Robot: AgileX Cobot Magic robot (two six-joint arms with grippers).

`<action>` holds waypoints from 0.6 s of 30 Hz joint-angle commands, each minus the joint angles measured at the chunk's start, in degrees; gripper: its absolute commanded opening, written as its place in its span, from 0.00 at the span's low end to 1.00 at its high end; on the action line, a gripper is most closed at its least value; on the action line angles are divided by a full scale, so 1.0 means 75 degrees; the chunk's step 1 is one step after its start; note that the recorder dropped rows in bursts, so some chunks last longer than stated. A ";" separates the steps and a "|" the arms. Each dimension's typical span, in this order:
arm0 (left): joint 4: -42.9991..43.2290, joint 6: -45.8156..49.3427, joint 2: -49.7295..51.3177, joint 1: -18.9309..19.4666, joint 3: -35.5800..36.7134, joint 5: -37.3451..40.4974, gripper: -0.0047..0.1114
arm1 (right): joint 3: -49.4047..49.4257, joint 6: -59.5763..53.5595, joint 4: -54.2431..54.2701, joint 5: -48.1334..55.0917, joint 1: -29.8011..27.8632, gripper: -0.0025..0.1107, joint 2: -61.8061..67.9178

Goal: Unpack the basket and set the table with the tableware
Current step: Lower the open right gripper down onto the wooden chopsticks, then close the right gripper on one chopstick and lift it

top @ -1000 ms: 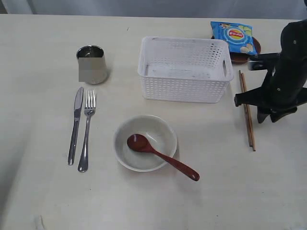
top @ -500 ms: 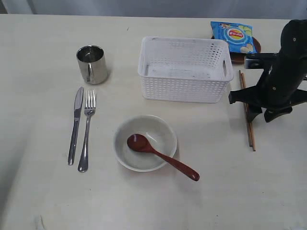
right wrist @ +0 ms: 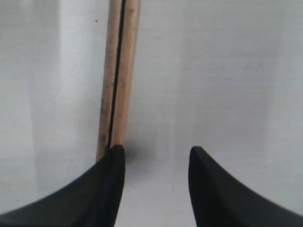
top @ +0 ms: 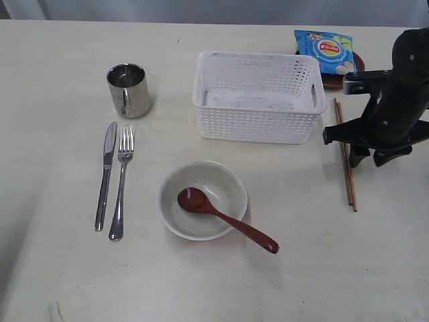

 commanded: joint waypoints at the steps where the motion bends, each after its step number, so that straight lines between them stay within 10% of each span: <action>1: -0.0024 0.0004 -0.0027 0.0007 0.0021 -0.0086 0.04 | 0.0016 0.0041 0.0107 -0.0036 -0.0012 0.39 0.0016; 18: -0.0024 0.0004 -0.0027 0.0007 0.0021 -0.0086 0.04 | 0.0016 0.0164 0.0165 -0.0254 -0.0012 0.39 0.0370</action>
